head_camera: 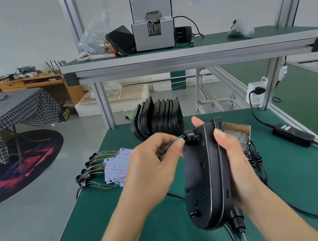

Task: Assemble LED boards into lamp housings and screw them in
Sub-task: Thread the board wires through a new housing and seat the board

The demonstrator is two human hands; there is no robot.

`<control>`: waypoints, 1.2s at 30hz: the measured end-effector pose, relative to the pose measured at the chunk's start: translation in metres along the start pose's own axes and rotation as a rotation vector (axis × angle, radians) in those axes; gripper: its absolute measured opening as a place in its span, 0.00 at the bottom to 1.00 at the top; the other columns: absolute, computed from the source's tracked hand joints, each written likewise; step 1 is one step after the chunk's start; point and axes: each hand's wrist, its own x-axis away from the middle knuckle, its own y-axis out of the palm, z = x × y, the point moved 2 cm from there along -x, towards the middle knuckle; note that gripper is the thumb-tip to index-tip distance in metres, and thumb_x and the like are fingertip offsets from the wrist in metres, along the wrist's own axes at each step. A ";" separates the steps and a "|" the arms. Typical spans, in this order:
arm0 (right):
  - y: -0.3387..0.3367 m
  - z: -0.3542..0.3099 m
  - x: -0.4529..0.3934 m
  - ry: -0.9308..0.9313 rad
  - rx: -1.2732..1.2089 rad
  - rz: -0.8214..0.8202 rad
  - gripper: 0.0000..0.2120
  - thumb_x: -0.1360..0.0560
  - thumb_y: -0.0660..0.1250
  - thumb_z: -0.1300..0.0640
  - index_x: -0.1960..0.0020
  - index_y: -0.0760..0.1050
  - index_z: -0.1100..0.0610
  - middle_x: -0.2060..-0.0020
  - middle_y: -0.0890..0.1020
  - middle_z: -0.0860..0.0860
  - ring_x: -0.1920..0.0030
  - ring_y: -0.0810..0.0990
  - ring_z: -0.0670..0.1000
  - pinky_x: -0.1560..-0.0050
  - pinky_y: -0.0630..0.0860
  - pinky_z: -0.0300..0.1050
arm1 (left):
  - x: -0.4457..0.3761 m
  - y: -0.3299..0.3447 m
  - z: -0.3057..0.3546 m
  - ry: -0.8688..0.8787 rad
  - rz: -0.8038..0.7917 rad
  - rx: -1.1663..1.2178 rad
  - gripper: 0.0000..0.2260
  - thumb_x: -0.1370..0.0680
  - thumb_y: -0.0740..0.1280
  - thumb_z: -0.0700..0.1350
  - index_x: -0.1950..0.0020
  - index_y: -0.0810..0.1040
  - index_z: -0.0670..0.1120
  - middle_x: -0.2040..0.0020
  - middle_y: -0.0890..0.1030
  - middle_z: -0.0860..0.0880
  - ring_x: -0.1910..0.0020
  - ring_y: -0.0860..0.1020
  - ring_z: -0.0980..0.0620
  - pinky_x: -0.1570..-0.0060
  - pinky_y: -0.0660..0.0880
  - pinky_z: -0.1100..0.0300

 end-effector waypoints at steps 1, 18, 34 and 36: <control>-0.003 0.001 -0.001 -0.011 0.015 0.000 0.23 0.26 0.65 0.40 0.32 0.79 0.39 0.34 0.83 0.52 0.32 0.80 0.54 0.29 0.72 0.56 | 0.000 -0.002 0.000 -0.020 -0.015 -0.061 0.10 0.17 0.68 0.51 0.58 0.81 0.54 0.72 0.72 0.57 0.75 0.64 0.59 0.73 0.61 0.69; -0.004 -0.012 -0.008 -0.857 1.344 0.004 0.14 0.25 0.72 0.53 0.40 0.83 0.50 0.39 0.81 0.43 0.29 0.74 0.50 0.30 0.67 0.61 | -0.005 -0.001 0.009 0.009 -0.107 -0.402 0.14 0.17 0.65 0.44 0.62 0.71 0.45 0.72 0.69 0.52 0.71 0.65 0.52 0.67 0.64 0.54; -0.017 -0.006 -0.008 -0.739 1.332 0.024 0.07 0.26 0.77 0.54 0.49 0.84 0.53 0.47 0.81 0.46 0.49 0.80 0.56 0.50 0.78 0.58 | 0.006 0.001 0.010 0.162 -0.034 -0.432 0.13 0.17 0.67 0.44 0.61 0.75 0.44 0.71 0.71 0.57 0.71 0.67 0.54 0.70 0.59 0.59; -0.018 -0.005 -0.006 -0.789 1.327 0.044 0.07 0.26 0.76 0.56 0.50 0.83 0.55 0.49 0.82 0.47 0.52 0.80 0.56 0.51 0.78 0.56 | 0.007 0.001 0.013 0.173 -0.029 -0.418 0.12 0.17 0.67 0.43 0.61 0.75 0.44 0.71 0.71 0.58 0.71 0.67 0.55 0.71 0.60 0.61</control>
